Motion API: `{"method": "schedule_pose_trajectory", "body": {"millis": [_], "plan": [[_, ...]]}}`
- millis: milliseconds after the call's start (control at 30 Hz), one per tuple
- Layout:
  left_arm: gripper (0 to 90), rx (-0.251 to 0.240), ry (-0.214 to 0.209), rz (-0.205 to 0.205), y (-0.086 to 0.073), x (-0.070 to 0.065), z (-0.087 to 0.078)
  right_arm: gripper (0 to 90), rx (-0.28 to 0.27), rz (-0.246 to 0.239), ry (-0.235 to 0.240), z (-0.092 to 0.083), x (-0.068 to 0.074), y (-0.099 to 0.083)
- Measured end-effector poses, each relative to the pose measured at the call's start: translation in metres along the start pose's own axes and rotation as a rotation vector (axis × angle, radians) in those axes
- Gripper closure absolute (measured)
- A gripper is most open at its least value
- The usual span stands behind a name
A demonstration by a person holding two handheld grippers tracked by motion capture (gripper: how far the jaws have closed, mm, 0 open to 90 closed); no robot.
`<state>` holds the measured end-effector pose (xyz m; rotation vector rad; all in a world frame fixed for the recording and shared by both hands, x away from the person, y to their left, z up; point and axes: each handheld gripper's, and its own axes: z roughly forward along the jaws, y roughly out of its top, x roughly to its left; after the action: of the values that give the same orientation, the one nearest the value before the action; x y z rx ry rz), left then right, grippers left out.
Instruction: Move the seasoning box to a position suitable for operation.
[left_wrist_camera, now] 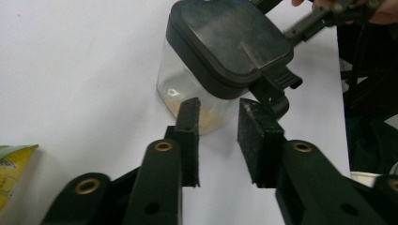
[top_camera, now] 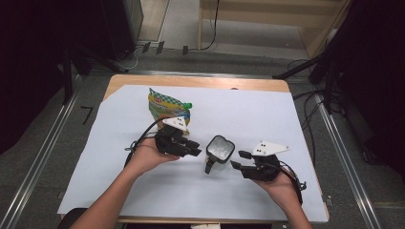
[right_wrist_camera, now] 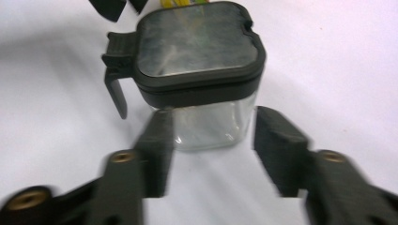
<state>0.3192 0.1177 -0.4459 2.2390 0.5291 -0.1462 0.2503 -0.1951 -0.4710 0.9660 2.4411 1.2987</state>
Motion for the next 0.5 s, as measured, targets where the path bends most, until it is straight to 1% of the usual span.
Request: {"method": "schedule_pose_trajectory", "body": {"millis": [67, 100, 133, 167, 200, 267, 300, 333, 367, 467, 500], "plan": [[77.4, -0.012, -0.003, -0.003, 0.000, 0.001, 0.000, 67.4, 0.013, 0.028, 0.018, 0.002, -0.004, 0.001], [79.3, -0.017, 0.001, 0.001, 0.000, 0.001, 0.000, 72.5, 0.018, 0.055, 0.027, 0.004, -0.006, 0.002], [82.5, -0.017, 0.001, 0.001, 0.000, 0.001, 0.000, 72.5, 0.018, 0.055, 0.027, 0.004, -0.006, 0.002], [82.5, -0.019, 0.003, 0.007, 0.000, 0.000, -0.001, 76.5, 0.020, 0.070, 0.021, 0.005, -0.008, 0.002], [86.6, -0.020, 0.006, 0.023, 0.000, 0.000, -0.002, 84.0, 0.026, 0.087, 0.010, 0.006, -0.009, 0.000], [88.7, -0.031, 0.011, 0.028, 0.000, -0.001, -0.001, 89.2, 0.033, 0.107, -0.001, 0.005, -0.009, -0.001], [88.9, -0.031, 0.011, 0.028, 0.000, -0.001, -0.001, 90.0, 0.031, 0.119, 0.004, 0.005, -0.010, -0.002], [88.9, -0.037, 0.017, 0.028, -0.001, -0.001, 0.000, 90.0, 0.031, 0.119, 0.004, 0.005, -0.010, -0.002], [89.0, -0.037, 0.022, 0.030, -0.002, -0.002, 0.002, 90.0, 0.027, 0.135, 0.004, 0.005, -0.011, -0.001], [88.8, -0.029, 0.029, 0.028, -0.003, -0.003, 0.005, 90.0, 0.022, 0.144, 0.004, 0.006, -0.012, 0.000], [88.6, -0.023, 0.042, 0.027, -0.003, -0.003, 0.008, 90.0, 0.018, 0.151, 0.008, 0.007, -0.014, 0.000]]}}
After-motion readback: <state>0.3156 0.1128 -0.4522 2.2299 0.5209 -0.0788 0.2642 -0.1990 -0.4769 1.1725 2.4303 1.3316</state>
